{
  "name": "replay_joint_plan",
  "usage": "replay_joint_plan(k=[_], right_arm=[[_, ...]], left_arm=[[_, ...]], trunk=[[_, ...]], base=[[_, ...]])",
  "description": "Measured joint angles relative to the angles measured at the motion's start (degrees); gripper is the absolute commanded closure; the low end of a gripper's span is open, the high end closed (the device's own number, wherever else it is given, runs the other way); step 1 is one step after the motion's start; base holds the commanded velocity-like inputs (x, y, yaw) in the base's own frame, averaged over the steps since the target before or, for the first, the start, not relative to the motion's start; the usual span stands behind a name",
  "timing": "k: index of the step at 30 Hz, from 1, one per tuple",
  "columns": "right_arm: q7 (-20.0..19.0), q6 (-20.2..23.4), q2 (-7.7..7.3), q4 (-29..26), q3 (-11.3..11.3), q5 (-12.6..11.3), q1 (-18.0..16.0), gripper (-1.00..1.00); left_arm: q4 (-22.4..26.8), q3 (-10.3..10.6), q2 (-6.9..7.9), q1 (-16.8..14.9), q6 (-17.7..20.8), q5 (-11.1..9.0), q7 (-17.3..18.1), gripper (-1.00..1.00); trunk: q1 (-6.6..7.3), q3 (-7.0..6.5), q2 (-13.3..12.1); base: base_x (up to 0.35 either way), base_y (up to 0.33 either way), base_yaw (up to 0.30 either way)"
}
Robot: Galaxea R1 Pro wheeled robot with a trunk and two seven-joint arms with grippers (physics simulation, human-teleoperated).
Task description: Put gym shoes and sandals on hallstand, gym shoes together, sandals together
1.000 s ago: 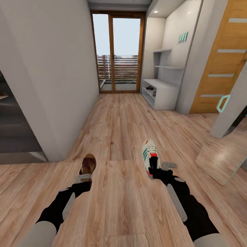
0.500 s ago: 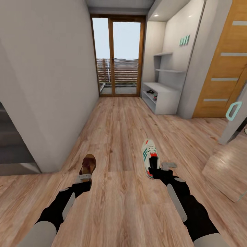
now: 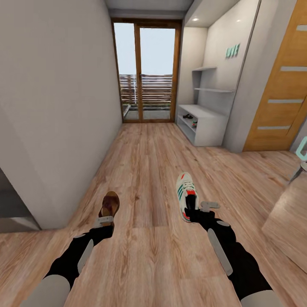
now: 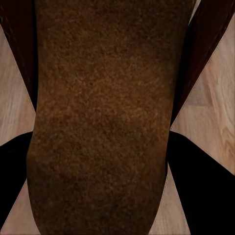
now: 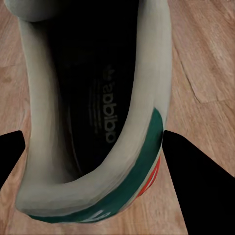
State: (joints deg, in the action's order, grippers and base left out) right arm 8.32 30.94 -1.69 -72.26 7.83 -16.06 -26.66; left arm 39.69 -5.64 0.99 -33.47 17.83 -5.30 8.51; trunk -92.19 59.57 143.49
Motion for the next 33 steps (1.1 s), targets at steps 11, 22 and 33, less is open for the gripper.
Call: replay_joint_plan(k=[11, 22, 33], right_arm=[[0.0, 0.0, 0.0, -0.1, 0.0, -0.2, 0.0, 1.0], [0.2, 0.2, 0.16, -0.1, 0.1, 0.0, 0.0, 1.0], [0.1, 0.4, 0.09, -0.1, 0.0, 0.0, 0.0, 1.0]], left_arm=[[0.0, 0.1, 0.0, 0.0, 0.0, 0.0, 0.0, 1.0], [0.0, 0.1, 0.0, 0.0, 0.0, 0.0, 0.0, 1.0], [0.0, 0.1, 0.0, 0.0, 0.0, 0.0, 0.0, 1.0]], trunk=[[0.0, 0.0, 0.0], [0.0, 0.0, 0.0], [0.0, 0.0, 0.0]], base=[[0.345, 0.0, 0.0], [0.345, 0.0, 0.0], [0.345, 0.0, 0.0]])
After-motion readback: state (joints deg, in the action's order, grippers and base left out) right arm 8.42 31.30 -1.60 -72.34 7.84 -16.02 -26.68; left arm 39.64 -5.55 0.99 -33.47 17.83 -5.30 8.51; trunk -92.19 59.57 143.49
